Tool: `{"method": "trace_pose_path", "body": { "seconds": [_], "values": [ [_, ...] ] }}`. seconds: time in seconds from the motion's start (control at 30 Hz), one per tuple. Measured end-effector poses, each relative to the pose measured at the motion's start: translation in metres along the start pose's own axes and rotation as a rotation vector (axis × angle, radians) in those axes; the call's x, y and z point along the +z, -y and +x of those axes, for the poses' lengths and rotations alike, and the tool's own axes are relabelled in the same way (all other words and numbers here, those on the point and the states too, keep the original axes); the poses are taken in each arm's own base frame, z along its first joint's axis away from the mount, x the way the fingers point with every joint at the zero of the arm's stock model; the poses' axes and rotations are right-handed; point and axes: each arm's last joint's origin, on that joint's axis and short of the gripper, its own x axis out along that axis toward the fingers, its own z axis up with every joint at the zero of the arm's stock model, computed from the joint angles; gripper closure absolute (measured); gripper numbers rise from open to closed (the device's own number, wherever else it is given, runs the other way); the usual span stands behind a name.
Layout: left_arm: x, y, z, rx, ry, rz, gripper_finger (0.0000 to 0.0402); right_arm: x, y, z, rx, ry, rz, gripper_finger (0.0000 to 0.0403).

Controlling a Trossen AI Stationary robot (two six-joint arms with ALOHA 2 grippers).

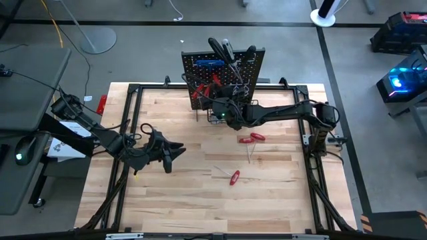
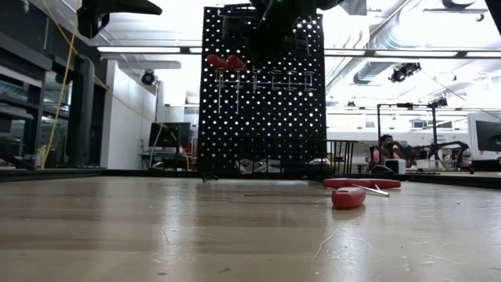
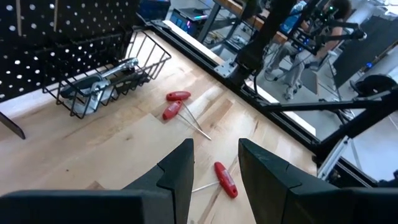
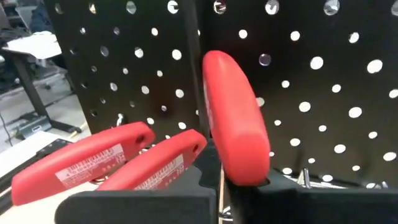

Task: Hang tools onto peg board
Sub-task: Hang the red allen wrench on the pegboard

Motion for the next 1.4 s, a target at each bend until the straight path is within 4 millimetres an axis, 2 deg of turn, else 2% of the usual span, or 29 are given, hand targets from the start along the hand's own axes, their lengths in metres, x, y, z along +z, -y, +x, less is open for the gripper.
{"method": "trace_pose_path", "body": {
  "seconds": [0.13,0.4,0.57,0.83,1.0,1.23,1.4],
  "values": [
    [0.0,0.0,0.0,-0.002,-0.008,0.004,0.0282,0.0,0.0,0.0,0.014,-0.004,-0.018,0.0369],
    [-0.001,0.0,0.0,-0.001,-0.009,0.005,0.0282,-0.001,0.0,0.0,0.014,-0.007,-0.077,0.0268],
    [-0.001,0.0,0.0,-0.012,-0.025,0.007,0.0282,-0.001,-0.003,-0.006,-0.003,0.005,-0.099,0.0234],
    [-0.002,0.0,0.0,-0.02,-0.041,0.003,0.0282,-0.008,-0.01,-0.024,0.03,-0.015,-0.193,0.0231],
    [0.0,0.0,-0.001,-0.02,-0.033,-0.022,0.0282,-0.012,-0.015,-0.037,0.06,-0.02,-0.192,0.0231],
    [0.0,0.0,-0.001,-0.024,-0.033,-0.026,0.0282,-0.017,-0.016,-0.052,0.025,-0.016,-0.262,0.0231],
    [-0.001,0.0,-0.001,-0.02,-0.034,-0.022,0.0282,-0.012,-0.01,-0.068,0.095,-0.075,-0.171,0.0231]
  ]
}}
